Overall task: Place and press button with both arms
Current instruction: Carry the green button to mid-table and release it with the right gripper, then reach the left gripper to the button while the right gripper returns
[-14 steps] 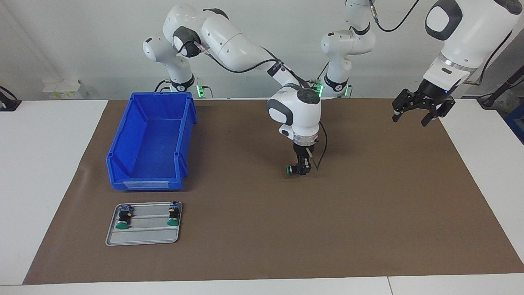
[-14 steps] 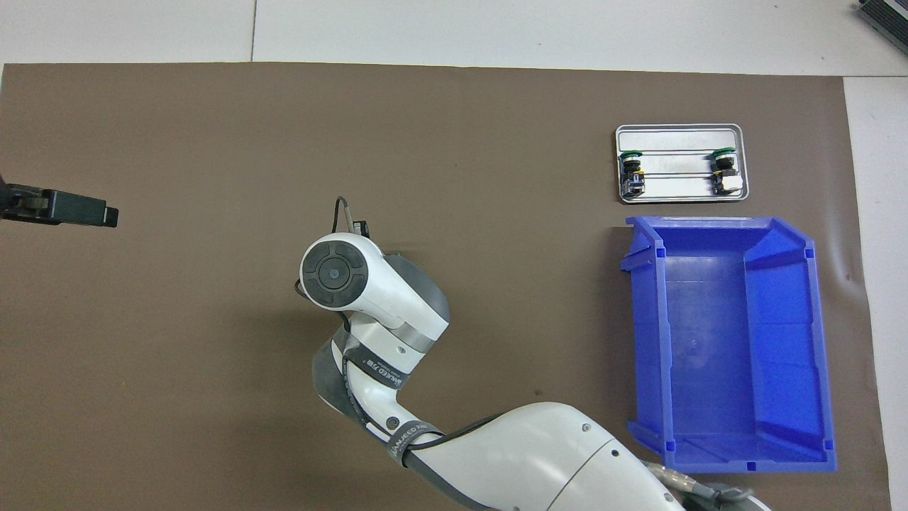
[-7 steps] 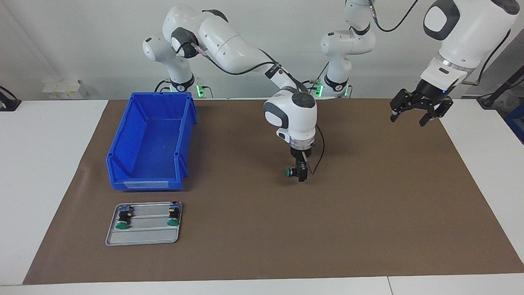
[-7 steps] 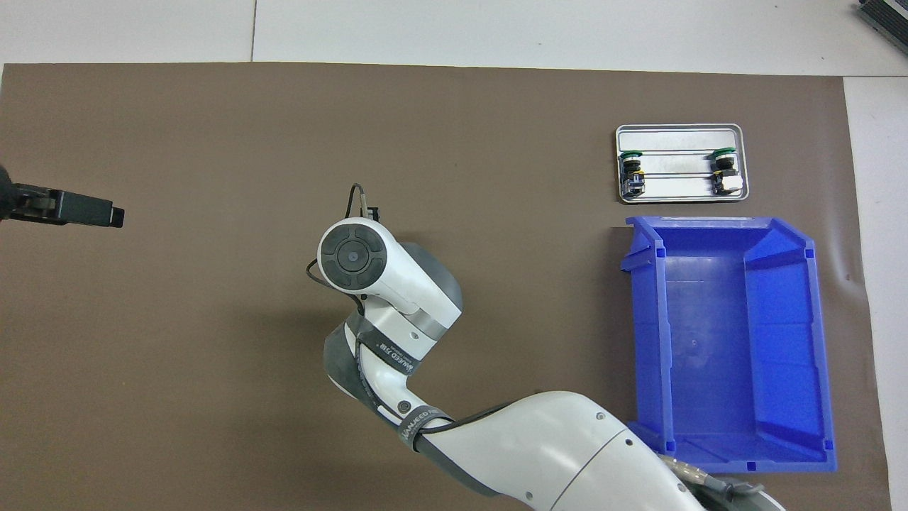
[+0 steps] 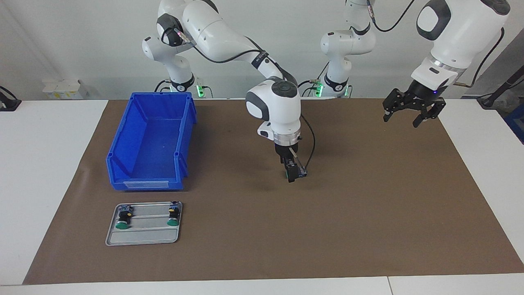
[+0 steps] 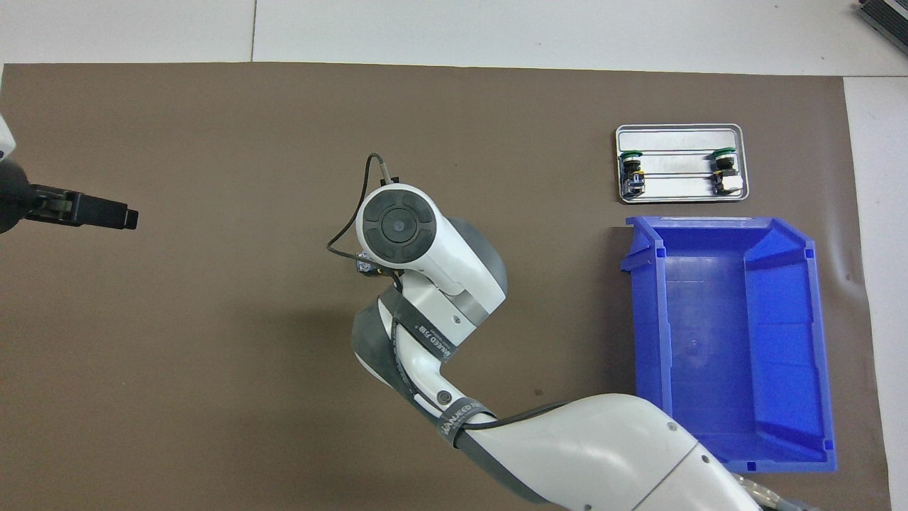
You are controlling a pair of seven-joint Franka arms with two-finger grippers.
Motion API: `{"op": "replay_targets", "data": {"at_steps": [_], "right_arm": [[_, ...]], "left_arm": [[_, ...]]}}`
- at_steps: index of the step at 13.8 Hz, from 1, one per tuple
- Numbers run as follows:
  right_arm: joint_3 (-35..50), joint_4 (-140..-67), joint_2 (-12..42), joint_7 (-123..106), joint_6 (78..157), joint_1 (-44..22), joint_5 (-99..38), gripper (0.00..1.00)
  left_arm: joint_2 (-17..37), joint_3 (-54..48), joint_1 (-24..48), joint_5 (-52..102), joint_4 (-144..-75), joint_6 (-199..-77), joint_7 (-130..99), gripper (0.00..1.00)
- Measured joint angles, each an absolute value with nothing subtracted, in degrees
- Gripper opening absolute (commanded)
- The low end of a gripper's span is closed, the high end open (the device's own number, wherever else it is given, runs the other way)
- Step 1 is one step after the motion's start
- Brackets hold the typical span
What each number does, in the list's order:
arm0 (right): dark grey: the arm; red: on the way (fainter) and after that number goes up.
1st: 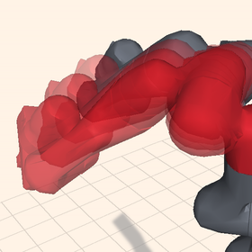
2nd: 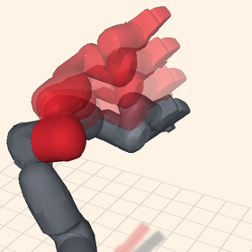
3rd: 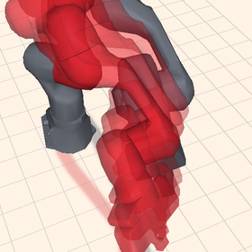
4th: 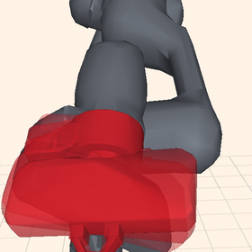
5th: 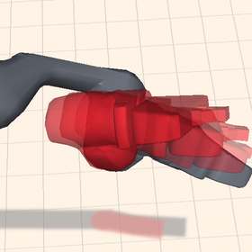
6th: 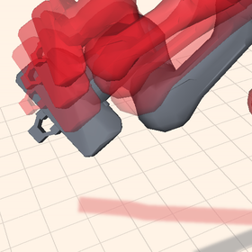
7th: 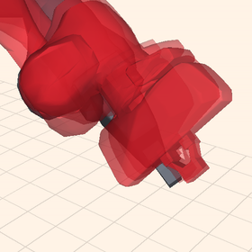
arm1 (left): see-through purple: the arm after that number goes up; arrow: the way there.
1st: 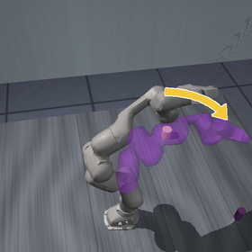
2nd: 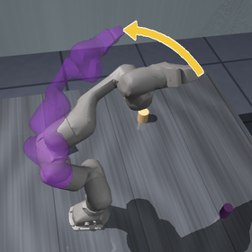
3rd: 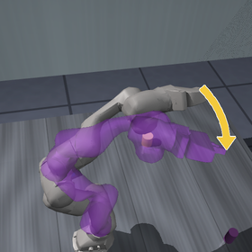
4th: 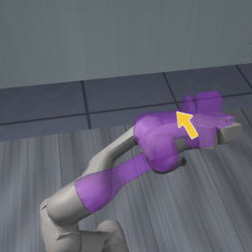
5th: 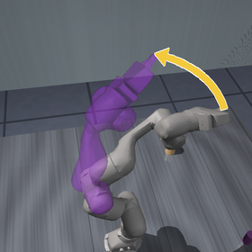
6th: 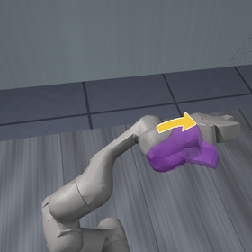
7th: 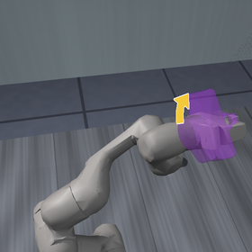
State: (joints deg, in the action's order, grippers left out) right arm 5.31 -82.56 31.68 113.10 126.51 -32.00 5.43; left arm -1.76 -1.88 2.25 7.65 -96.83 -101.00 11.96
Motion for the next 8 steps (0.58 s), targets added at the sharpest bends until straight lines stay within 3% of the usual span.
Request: {"op": "replay_targets", "data": {"at_steps": [4, 8], "right_arm": [[5.31, -95.66, 19.17, 93.17, 125.70, -25.84, 3.75, 1.00], [5.28, -102.06, 12.79, 71.91, 122.32, -19.08, 3.63, 1.00]], "left_arm": [[0.07, -2.17, 8.12, 7.55, -98.16, -104.58, 12.54, 1.00], [8.06, -2.33, 15.01, 6.83, -98.78, -115.43, 21.34, 1.00]]}}
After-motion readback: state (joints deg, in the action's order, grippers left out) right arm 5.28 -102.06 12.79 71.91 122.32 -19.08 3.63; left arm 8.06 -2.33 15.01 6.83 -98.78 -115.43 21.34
